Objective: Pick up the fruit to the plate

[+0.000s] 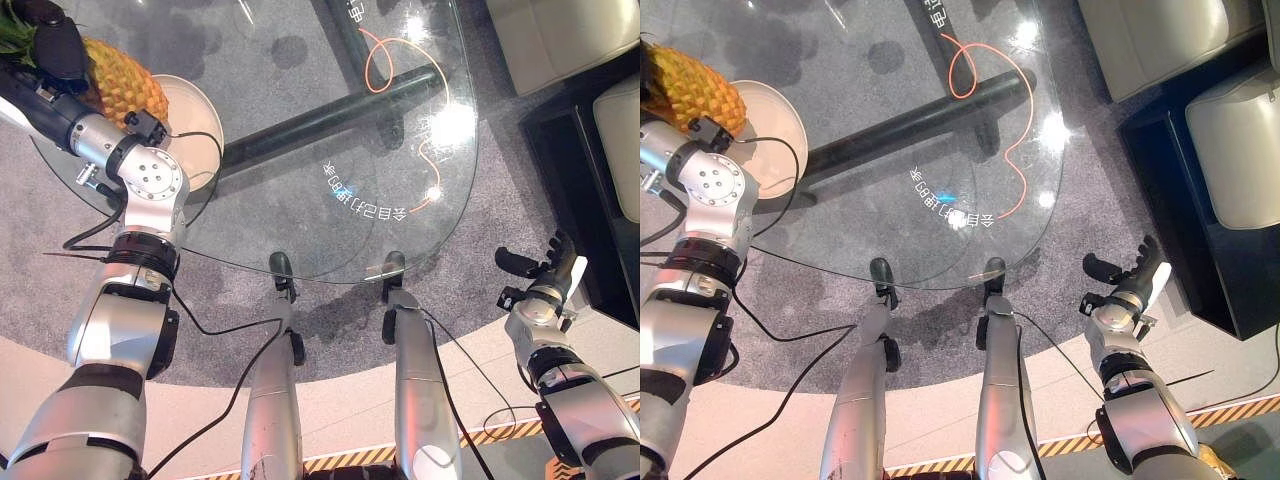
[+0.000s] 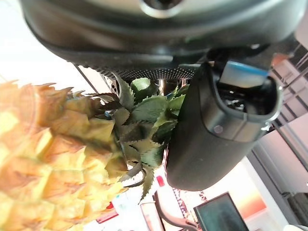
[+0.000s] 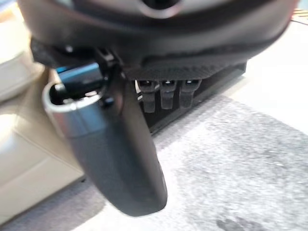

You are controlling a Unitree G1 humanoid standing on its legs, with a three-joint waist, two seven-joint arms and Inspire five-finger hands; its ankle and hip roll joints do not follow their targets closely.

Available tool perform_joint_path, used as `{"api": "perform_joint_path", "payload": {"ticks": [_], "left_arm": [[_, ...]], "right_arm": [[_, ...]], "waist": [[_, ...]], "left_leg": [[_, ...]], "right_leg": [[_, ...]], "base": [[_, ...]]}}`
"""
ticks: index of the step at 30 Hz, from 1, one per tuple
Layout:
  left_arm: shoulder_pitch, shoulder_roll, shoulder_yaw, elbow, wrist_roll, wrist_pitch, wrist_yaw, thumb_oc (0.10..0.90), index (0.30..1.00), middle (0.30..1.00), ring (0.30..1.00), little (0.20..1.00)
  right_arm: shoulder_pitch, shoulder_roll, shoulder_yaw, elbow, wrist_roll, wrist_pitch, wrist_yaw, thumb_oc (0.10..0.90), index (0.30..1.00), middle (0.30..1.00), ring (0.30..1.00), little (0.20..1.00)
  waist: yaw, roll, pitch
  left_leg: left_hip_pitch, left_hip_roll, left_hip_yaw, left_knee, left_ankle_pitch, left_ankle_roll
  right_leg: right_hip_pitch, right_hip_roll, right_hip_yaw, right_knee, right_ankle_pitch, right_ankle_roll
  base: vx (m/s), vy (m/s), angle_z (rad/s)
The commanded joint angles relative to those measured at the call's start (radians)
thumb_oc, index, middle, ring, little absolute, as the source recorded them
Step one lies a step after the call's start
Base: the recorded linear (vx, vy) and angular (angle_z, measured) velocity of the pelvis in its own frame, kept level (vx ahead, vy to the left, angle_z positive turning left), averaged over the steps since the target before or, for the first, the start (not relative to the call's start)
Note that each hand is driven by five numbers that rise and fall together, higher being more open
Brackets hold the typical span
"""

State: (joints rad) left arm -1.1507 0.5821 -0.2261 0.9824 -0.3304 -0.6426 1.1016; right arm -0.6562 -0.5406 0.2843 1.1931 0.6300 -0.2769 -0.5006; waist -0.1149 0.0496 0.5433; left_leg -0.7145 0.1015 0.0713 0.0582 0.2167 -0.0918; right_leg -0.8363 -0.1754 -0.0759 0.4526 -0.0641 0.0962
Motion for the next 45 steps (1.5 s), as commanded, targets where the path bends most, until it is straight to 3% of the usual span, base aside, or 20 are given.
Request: {"api": "perform_joint_path", "payload": {"ticks": [1,27,32,36,38,45], "left_arm": [[-0.149,0.137,0.005,0.04,0.037,-0.061,0.014,0.1,0.3,0.3,0.3,0.2],[-0.211,0.165,-0.024,0.117,0.024,-0.068,-0.029,0.1,0.3,0.3,0.3,0.2],[-0.229,0.169,-0.032,0.132,0.023,-0.085,-0.034,0.202,0.387,0.387,0.387,0.302],[-0.243,0.168,-0.042,0.133,0.034,-0.084,-0.021,0.232,0.413,0.413,0.413,0.332],[-0.248,0.17,-0.046,0.138,0.036,-0.089,-0.019,0.353,0.516,0.516,0.516,0.453],[-0.258,0.173,-0.054,0.145,0.047,-0.093,-0.007,0.383,0.542,0.542,0.542,0.483]], "right_arm": [[0.02,-0.01,-0.044,0.052,-0.01,0.008,-0.001,0.8,0.9,0.9,0.9,0.9],[0.052,0.018,-0.035,0.012,-0.045,-0.003,0.0,0.8,0.9,0.9,0.9,0.9],[0.056,0.022,-0.032,0.01,-0.043,-0.017,-0.002,0.8,0.9,0.9,0.9,0.9],[0.056,0.027,-0.026,0.0,-0.041,-0.02,-0.009,0.8,0.9,0.9,0.9,0.9],[0.058,0.029,-0.023,-0.003,-0.042,-0.023,-0.01,0.8,0.9,0.9,0.9,0.9],[0.056,0.031,-0.017,-0.008,-0.04,-0.027,-0.012,0.8,0.9,0.9,0.9,0.9]], "waist": [[0.013,-0.055,-0.023],[-0.011,-0.095,-0.023],[-0.015,-0.1,-0.023],[-0.017,-0.103,-0.023],[-0.018,-0.104,-0.023],[-0.018,-0.104,-0.023]], "left_leg": [[-0.04,-0.03,0.036,0.193,-0.181,-0.001],[-0.114,-0.013,0.034,0.241,-0.198,0.003],[-0.129,-0.012,0.035,0.255,-0.207,0.004],[-0.136,-0.013,0.034,0.261,-0.213,0.006],[-0.141,-0.014,0.031,0.269,-0.217,0.007],[-0.149,-0.015,0.029,0.276,-0.221,0.009]], "right_leg": [[0.048,0.062,-0.032,-0.144,0.047,-0.019],[-0.022,0.08,-0.005,-0.128,0.057,-0.015],[-0.038,0.08,0.002,-0.125,0.059,-0.015],[-0.046,0.081,0.006,-0.123,0.06,-0.014],[-0.051,0.082,0.008,-0.118,0.061,-0.014],[-0.059,0.082,0.01,-0.113,0.06,-0.014]], "base": [[0.0,0.0,0.0],[0.0,0.0,0.0],[0.0,0.0,0.0],[0.0,0.0,0.0],[0.0,0.0,0.0],[0.0,0.0,0.0]]}}
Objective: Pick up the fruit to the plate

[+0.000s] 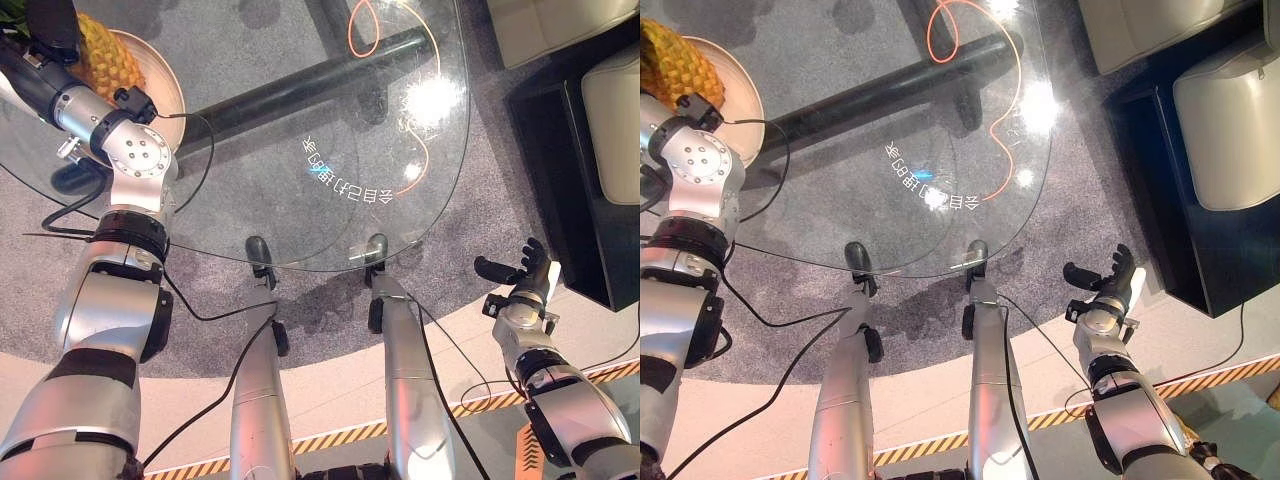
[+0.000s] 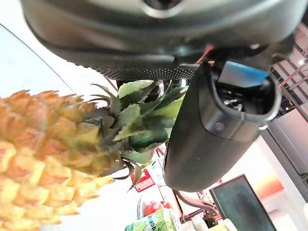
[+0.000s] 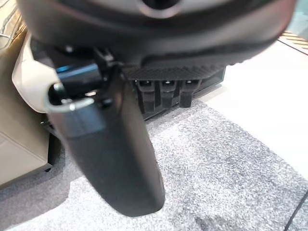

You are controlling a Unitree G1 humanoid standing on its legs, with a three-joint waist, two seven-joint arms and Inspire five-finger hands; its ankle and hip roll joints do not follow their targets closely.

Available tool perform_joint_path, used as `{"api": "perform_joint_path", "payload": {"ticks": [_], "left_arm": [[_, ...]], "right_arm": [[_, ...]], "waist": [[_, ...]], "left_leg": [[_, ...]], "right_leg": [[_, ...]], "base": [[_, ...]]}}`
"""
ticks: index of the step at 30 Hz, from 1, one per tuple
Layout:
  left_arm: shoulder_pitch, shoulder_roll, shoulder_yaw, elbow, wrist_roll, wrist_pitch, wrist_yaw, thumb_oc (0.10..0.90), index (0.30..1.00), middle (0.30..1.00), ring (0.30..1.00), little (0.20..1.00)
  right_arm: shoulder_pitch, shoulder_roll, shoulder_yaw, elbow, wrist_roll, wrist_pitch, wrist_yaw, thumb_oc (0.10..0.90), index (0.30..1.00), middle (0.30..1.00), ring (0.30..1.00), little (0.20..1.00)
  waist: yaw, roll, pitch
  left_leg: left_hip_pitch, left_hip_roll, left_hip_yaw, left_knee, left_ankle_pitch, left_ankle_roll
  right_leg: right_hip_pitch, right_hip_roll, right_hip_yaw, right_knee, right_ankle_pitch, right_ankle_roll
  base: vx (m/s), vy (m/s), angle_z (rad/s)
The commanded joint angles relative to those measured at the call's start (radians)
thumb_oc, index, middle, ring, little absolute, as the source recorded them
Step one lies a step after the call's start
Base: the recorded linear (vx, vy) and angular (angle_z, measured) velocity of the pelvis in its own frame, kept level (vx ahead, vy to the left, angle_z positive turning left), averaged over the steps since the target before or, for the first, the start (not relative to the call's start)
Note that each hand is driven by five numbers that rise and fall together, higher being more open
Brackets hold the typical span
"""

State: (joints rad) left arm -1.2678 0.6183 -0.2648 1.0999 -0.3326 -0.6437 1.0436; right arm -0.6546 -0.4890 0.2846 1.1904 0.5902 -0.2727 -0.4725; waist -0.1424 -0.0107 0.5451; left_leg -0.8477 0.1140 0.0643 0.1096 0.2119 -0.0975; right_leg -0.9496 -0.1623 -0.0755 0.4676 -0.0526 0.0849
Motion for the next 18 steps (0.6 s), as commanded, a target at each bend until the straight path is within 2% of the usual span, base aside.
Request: {"api": "perform_joint_path", "payload": {"ticks": [1,7,13,18], "left_arm": [[-0.139,0.136,-0.015,0.028,0.049,-0.094,0.051,0.383,0.542,0.542,0.542,0.483],[-0.126,0.131,-0.014,0.024,0.056,-0.094,0.036,0.383,0.542,0.542,0.542,0.483],[-0.093,0.128,-0.015,0.002,0.087,-0.091,0.003,0.462,0.611,0.611,0.611,0.562],[-0.057,0.124,-0.006,-0.019,0.074,-0.103,-0.033,0.482,0.627,0.627,0.627,0.582]], "right_arm": [[0.056,-0.019,-0.018,-0.005,0.0,-0.034,-0.042,0.8,0.9,0.9,0.9,0.9],[0.059,-0.011,-0.022,-0.006,-0.007,-0.042,-0.045,0.8,0.9,0.9,0.9,0.9],[0.06,-0.008,-0.025,-0.012,-0.006,-0.044,-0.049,0.8,0.9,0.9,0.9,0.9],[0.062,-0.004,-0.025,-0.025,-0.006,-0.04,-0.062,0.8,0.9,0.9,0.9,0.9]], "waist": [[0.01,-0.043,-0.025],[0.013,-0.041,-0.025],[0.022,-0.038,-0.025],[0.029,-0.036,-0.025]], "left_leg": [[-0.017,-0.028,0.035,0.225,-0.217,0.015],[-0.015,-0.031,0.032,0.222,-0.217,0.016],[-0.015,-0.033,0.029,0.217,-0.216,0.016],[-0.014,-0.034,0.026,0.213,-0.215,0.016]], "right_leg": [[0.052,0.069,0.01,-0.126,0.048,-0.003],[0.053,0.068,0.007,-0.126,0.048,-0.002],[0.054,0.066,0.002,-0.129,0.05,-0.002],[0.057,0.064,-0.004,-0.131,0.051,0.0]], "base": [[0.0,0.0,0.0],[0.0,0.0,0.0],[0.0,0.0,0.0],[0.0,-0.007,0.0]]}}
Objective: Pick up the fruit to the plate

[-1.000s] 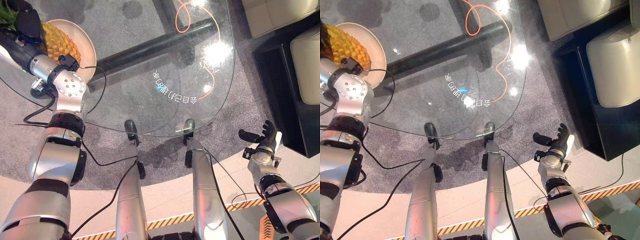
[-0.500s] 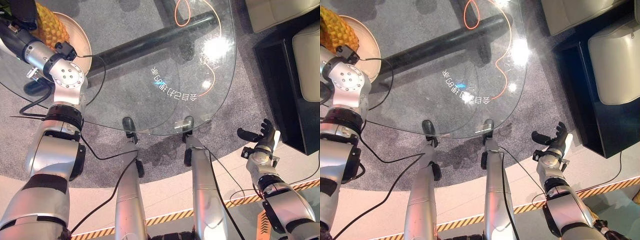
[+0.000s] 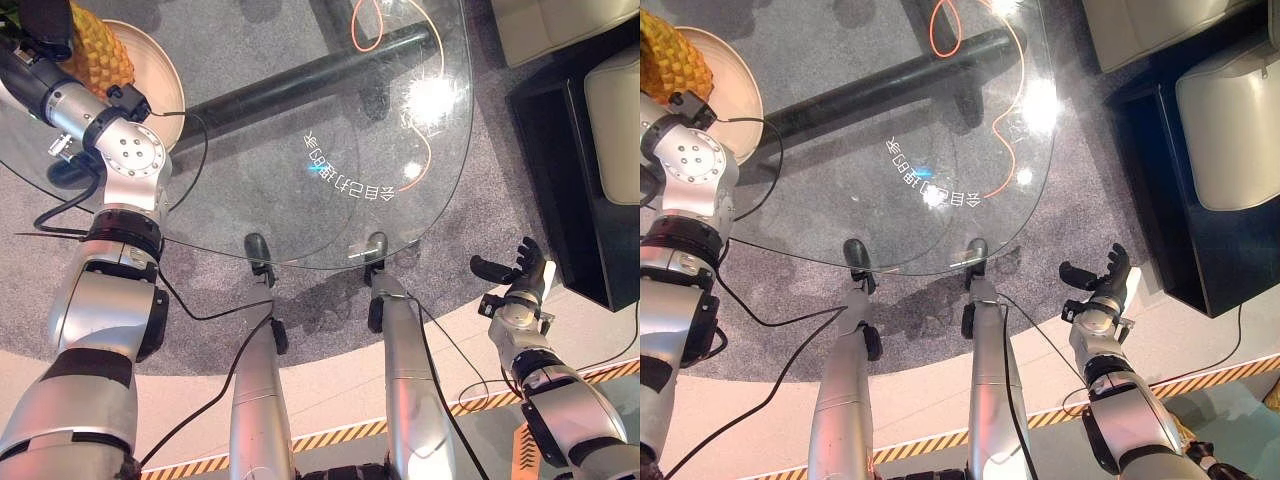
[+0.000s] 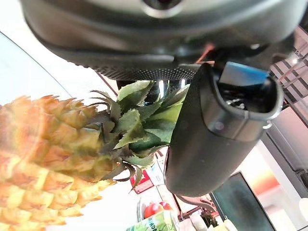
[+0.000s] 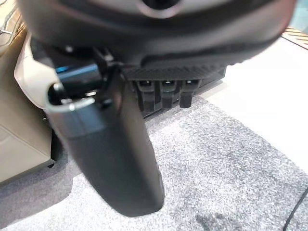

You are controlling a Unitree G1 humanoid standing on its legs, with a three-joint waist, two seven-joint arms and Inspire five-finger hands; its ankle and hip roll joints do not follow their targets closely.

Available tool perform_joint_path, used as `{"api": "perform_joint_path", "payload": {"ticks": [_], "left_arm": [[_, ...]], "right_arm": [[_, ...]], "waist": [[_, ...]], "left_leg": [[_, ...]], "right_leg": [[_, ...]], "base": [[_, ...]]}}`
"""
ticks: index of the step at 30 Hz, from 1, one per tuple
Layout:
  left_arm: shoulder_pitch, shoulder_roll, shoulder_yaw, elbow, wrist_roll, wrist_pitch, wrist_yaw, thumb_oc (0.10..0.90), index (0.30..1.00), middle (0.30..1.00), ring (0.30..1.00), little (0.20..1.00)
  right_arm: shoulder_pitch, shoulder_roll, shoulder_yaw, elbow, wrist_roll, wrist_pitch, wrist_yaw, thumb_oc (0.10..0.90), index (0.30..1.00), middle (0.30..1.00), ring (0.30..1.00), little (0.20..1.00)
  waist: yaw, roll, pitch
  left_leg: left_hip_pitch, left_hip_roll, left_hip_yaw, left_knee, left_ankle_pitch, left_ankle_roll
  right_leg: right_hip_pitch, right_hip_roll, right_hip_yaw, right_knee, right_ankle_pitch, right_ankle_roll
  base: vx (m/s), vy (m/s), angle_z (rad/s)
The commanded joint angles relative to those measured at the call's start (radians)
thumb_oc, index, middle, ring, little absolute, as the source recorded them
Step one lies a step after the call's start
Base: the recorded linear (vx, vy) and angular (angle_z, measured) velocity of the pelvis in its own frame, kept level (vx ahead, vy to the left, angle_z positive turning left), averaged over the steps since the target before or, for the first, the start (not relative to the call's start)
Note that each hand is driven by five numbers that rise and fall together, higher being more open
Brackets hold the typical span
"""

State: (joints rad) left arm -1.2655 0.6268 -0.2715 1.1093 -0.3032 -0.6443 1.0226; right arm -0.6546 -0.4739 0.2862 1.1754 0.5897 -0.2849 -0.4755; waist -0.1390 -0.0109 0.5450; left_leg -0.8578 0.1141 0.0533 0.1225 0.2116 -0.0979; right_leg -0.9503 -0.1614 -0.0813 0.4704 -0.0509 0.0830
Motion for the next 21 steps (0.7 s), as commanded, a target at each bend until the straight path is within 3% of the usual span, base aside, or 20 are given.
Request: {"api": "perform_joint_path", "payload": {"ticks": [1,10,12,18,19,21], "left_arm": [[-0.056,0.115,0.002,-0.031,0.041,-0.105,-0.017,0.482,0.627,0.627,0.627,0.582],[0.024,0.092,0.037,-0.082,0.021,-0.127,-0.052,0.52,0.66,0.66,0.66,0.62],[0.035,0.089,0.042,-0.088,0.022,-0.132,-0.059,0.594,0.724,0.724,0.724,0.694],[0.068,0.085,0.053,-0.112,0.026,-0.132,-0.068,0.715,0.827,0.827,0.827,0.815],[0.079,0.084,0.056,-0.121,0.034,-0.135,-0.07,0.8,0.9,0.9,0.9,0.9],[0.087,0.083,0.057,-0.129,0.043,-0.135,-0.071,0.8,0.9,0.9,0.9,0.9]], "right_arm": [[0.062,-0.019,-0.029,-0.009,-0.007,-0.029,-0.059,0.8,0.9,0.9,0.9,0.9],[0.074,-0.01,-0.041,-0.013,-0.006,-0.04,-0.067,0.8,0.9,0.9,0.9,0.9],[0.074,-0.01,-0.044,-0.013,-0.005,-0.041,-0.068,0.8,0.9,0.9,0.9,0.9],[0.076,-0.008,-0.052,-0.02,-0.005,-0.045,-0.074,0.8,0.9,0.9,0.9,0.9],[0.079,-0.007,-0.053,-0.026,-0.009,-0.043,-0.075,0.8,0.9,0.9,0.9,0.9],[0.08,-0.007,-0.054,-0.032,-0.011,-0.038,-0.079,0.8,0.9,0.9,0.9,0.9]], "waist": [[0.027,-0.036,-0.025],[0.042,-0.034,-0.025],[0.044,-0.034,-0.025],[0.052,-0.031,-0.025],[0.053,-0.03,-0.025],[0.055,-0.029,-0.025]], "left_leg": [[-0.004,-0.035,0.038,0.199,-0.214,0.016],[0.003,-0.04,0.032,0.189,-0.212,0.017],[0.004,-0.04,0.032,0.187,-0.212,0.017],[0.004,-0.041,0.031,0.185,-0.211,0.017],[0.008,-0.042,0.031,0.182,-0.21,0.017],[0.01,-0.042,0.031,0.179,-0.208,0.017]], "right_leg": [[0.057,0.063,0.002,-0.134,0.049,0.002],[0.066,0.06,-0.009,-0.141,0.051,0.005],[0.068,0.06,-0.011,-0.141,0.052,0.005],[0.068,0.056,-0.017,-0.14,0.052,0.007],[0.072,0.055,-0.019,-0.142,0.053,0.008],[0.074,0.055,-0.02,-0.143,0.054,0.008]], "base": [[0.0,0.0,0.0],[0.0,0.0,0.0],[0.0,0.0,0.0],[-0.02,-0.007,0.02],[0.0,0.0,0.0],[0.0,0.0,0.0]]}}
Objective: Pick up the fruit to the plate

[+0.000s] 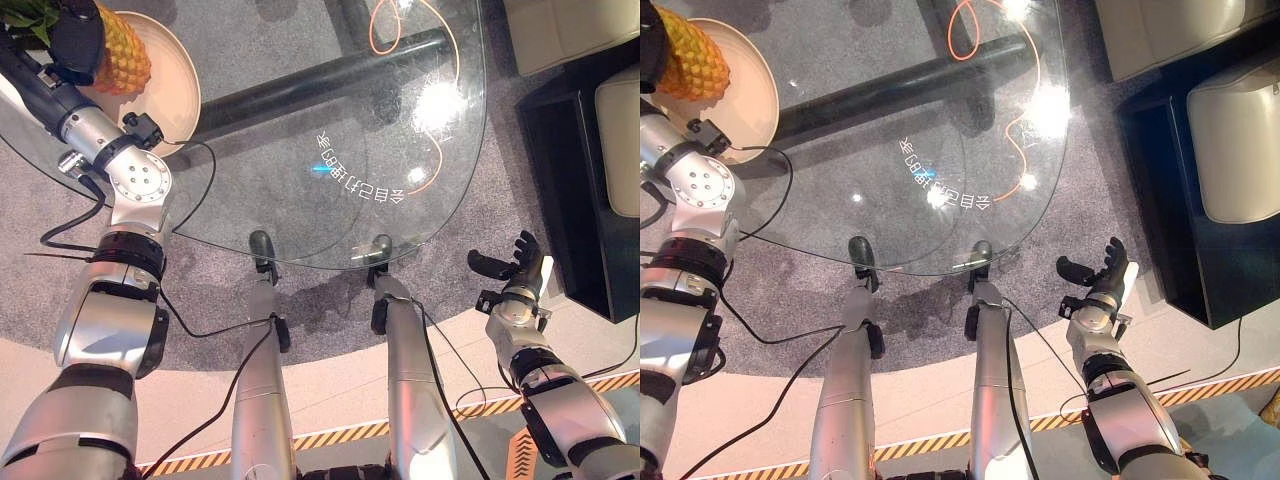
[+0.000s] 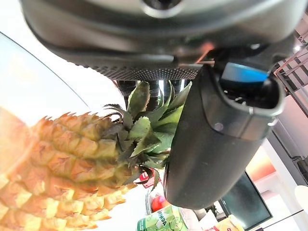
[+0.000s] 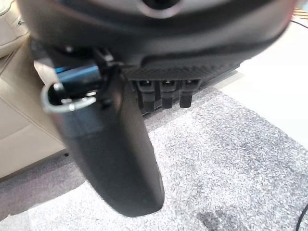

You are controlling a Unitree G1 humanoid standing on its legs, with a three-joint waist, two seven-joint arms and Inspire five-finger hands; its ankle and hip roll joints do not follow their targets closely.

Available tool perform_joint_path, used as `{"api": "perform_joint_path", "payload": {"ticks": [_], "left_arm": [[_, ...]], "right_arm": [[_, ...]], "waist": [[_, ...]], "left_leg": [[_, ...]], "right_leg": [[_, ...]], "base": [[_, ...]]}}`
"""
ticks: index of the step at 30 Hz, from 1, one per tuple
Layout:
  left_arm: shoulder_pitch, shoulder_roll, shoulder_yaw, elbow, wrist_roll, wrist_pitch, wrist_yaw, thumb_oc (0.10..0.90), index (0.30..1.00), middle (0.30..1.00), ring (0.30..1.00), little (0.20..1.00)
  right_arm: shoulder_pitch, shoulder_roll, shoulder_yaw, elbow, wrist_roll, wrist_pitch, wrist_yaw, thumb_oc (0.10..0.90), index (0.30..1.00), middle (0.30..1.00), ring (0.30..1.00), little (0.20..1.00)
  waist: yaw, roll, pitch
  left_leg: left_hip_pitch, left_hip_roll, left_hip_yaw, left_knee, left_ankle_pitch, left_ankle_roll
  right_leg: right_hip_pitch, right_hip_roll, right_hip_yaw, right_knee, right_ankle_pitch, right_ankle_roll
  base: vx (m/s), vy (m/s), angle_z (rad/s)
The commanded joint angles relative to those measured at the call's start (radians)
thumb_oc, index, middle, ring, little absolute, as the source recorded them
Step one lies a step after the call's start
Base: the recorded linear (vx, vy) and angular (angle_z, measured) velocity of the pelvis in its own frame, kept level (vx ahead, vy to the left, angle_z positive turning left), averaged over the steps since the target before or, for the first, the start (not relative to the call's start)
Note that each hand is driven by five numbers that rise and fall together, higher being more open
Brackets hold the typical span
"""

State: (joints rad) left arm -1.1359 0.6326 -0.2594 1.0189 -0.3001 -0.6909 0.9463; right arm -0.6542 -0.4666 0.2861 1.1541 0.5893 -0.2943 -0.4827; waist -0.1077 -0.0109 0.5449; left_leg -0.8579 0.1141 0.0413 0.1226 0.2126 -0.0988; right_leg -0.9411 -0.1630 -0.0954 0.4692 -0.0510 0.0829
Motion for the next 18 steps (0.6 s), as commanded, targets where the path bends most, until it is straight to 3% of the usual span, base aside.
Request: {"api": "perform_joint_path", "payload": {"ticks": [1,18], "left_arm": [[-0.036,0.078,0.044,-0.046,0.045,-0.091,0.002,0.8,0.9,0.9,0.9,0.9],[0.032,0.055,0.052,-0.161,0.107,-0.131,0.045,0.8,0.9,0.9,0.9,0.9]], "right_arm": [[0.079,-0.015,-0.055,-0.011,-0.008,-0.028,-0.071,0.8,0.9,0.9,0.9,0.9],[0.1,-0.01,-0.087,-0.011,-0.007,-0.04,-0.077,0.8,0.9,0.9,0.9,0.9]], "waist": [[0.026,-0.028,-0.025],[0.039,-0.017,-0.025]], "left_leg": [[0.013,-0.042,0.043,0.174,-0.207,0.017],[0.061,-0.051,0.044,0.133,-0.199,0.019]], "right_leg": [[0.067,0.055,-0.007,-0.145,0.056,0.009],[0.111,0.041,-0.011,-0.179,0.074,0.02]], "base": [[0.0,0.0,0.0],[0.0,-0.001,0.0]]}}
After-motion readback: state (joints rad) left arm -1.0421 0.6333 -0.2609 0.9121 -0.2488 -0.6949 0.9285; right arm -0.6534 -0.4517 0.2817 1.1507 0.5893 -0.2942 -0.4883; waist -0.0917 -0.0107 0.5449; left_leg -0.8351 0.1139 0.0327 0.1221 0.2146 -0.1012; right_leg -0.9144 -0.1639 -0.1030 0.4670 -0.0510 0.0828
